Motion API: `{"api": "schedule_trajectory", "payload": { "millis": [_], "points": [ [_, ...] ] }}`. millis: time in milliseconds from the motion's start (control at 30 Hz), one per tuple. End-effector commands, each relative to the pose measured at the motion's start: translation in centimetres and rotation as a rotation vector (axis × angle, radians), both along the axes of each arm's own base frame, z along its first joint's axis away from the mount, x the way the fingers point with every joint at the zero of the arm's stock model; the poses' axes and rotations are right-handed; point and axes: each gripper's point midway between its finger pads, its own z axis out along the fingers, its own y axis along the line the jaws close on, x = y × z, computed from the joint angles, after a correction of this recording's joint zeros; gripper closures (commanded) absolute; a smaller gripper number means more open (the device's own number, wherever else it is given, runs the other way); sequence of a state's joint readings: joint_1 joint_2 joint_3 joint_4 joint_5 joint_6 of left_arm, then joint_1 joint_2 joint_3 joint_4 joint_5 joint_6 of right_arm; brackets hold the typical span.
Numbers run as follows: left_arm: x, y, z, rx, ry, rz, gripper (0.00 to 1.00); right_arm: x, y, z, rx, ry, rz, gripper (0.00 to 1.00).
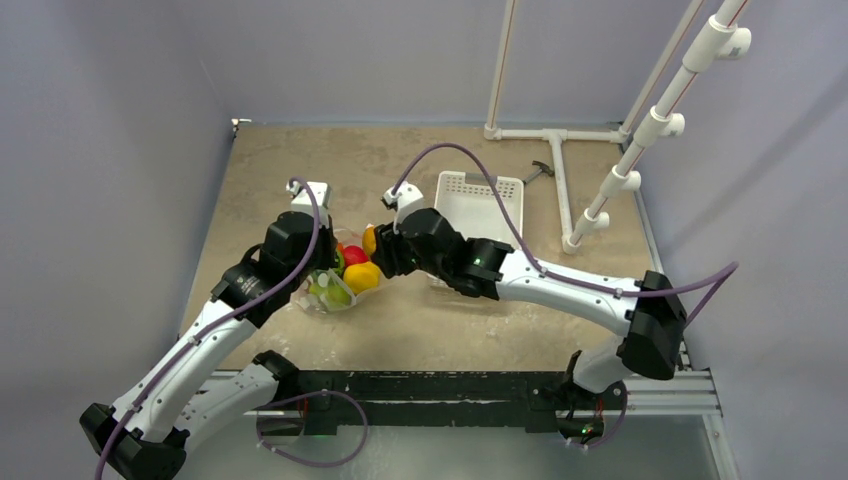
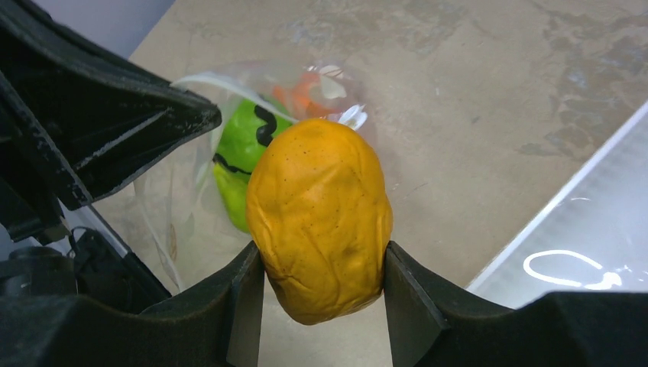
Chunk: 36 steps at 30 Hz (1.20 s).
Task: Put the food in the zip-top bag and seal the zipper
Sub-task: Place the fake fruit in the zipper food storage bag.
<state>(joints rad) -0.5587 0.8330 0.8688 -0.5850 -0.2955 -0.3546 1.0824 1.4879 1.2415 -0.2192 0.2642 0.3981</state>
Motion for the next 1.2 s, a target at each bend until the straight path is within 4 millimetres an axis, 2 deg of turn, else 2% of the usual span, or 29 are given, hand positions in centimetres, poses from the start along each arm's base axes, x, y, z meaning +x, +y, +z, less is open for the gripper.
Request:
{"api": "schedule_trajectory", "payload": {
  "millis": [0,267,400,467,733,900,1033,1167],
  "points": [
    [0.5,0.1,0.8,-0.004,-0.036,0.004,1.0,0.1,1.9,0.7,0.013,-0.033,0.05,0.86],
    [0.4,0.0,0.8,-0.006,-0.037,-0.001,1.0,0.4,4.0,-0.8,-0.019,-0.028,0.077,0.84],
    [0.4,0.0,0.8,-0.007,-0.036,-0.002,1.0,0.9,4.8,-1.3,-0.025,-0.029,0.075,0.79],
    [0.4,-0.1,0.8,-0.008,-0.038,-0.006,1.0,1.0,5.2,-1.5,-0.024,-0.031,0.074,0.73],
    [0.4,-0.2,0.7,-0.008,-0.035,-0.009,1.0,2.5,6.3,-2.4,-0.028,-0.03,0.008,0.34],
    [0.4,-0.2,0.7,-0.008,-0.034,-0.01,1.0,3.0,6.5,-1.9,-0.003,-0.03,-0.025,0.12],
    [0.4,-0.1,0.7,-0.007,-0.035,-0.008,1.0,2.9,5.7,-0.6,0.023,-0.031,-0.055,0.09],
    [0.4,-0.1,0.7,-0.006,-0.034,-0.004,1.0,2.5,3.9,0.4,0.039,-0.018,-0.105,0.1]
  ]
}}
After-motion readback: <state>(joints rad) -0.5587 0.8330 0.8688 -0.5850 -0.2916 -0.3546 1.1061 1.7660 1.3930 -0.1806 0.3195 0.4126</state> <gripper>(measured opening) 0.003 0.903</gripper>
